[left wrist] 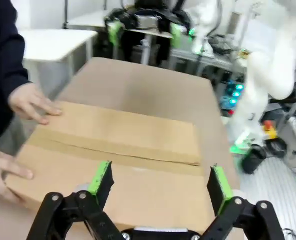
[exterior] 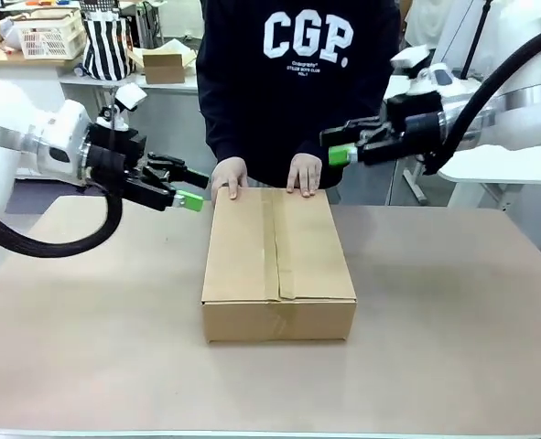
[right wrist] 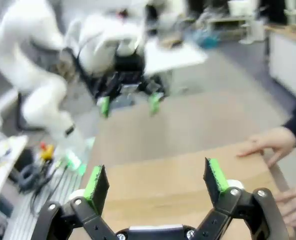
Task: Pack the gift set into the box.
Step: Press and hold the closed box until the human finishes sealing it.
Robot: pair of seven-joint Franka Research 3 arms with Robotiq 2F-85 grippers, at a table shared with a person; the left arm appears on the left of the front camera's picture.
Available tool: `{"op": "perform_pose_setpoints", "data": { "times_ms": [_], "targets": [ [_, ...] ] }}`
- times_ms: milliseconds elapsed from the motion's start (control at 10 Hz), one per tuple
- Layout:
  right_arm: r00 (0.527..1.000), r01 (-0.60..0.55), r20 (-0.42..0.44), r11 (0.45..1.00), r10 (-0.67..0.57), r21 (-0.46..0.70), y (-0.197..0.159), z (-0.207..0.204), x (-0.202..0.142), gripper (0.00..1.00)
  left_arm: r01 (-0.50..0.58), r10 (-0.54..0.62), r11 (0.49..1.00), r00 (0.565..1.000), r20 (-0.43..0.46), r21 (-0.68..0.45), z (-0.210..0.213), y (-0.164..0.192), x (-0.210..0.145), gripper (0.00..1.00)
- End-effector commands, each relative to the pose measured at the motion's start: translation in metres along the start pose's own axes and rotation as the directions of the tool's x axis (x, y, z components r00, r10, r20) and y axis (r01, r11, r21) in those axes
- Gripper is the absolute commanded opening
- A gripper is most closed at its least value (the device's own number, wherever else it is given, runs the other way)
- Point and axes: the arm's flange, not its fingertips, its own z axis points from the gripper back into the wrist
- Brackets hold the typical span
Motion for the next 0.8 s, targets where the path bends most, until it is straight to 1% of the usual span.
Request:
{"op": "perform_pose_setpoints", "data": {
  "times_ms": [0, 100, 200, 300, 400, 500, 700],
  "targets": [
    [0.991, -0.086, -0.092, 0.991, 0.096, 0.104, -0.017, -0.023, -0.034, 1.00, 0.153, -0.151, 0.987, 0.988, -0.039, 0.045, -0.041, -0.008, -0.027, 1.00],
    [0.982, -0.093, -0.156, 0.990, 0.109, 0.107, -0.020, -0.035, -0.051, 1.00, 0.158, -0.157, 0.987, 0.986, -0.054, 0.017, -0.048, -0.007, -0.038, 1.00],
    [0.966, -0.125, -0.217, 0.990, 0.138, 0.072, -0.024, -0.043, -0.068, 1.00, 0.152, -0.153, 0.988, 0.987, -0.046, -0.030, -0.057, -0.006, -0.049, 1.00],
    [0.961, -0.149, -0.235, 0.989, 0.148, 0.013, -0.026, -0.048, -0.081, 1.00, 0.129, -0.132, 0.989, 0.990, -0.045, -0.066, -0.064, -0.004, -0.059, 1.00],
    [0.954, -0.181, -0.247, 0.983, 0.171, -0.018, -0.027, -0.050, -0.092, 1.00, 0.120, -0.123, 0.991, 0.992, -0.036, -0.064, -0.072, 0.000, -0.063, 1.00],
    [0.964, -0.136, -0.233, 0.991, 0.131, -0.007, -0.027, -0.050, -0.101, 1.00, 0.124, -0.127, 0.990, 0.991, -0.041, -0.062, -0.078, 0.004, -0.066, 1.00],
    [0.965, -0.109, -0.243, 0.993, 0.094, -0.047, -0.026, -0.048, -0.117, 1.00, 0.109, -0.112, 0.993, 0.991, -0.069, -0.050, -0.088, 0.015, -0.074, 1.00]
  ]
}}
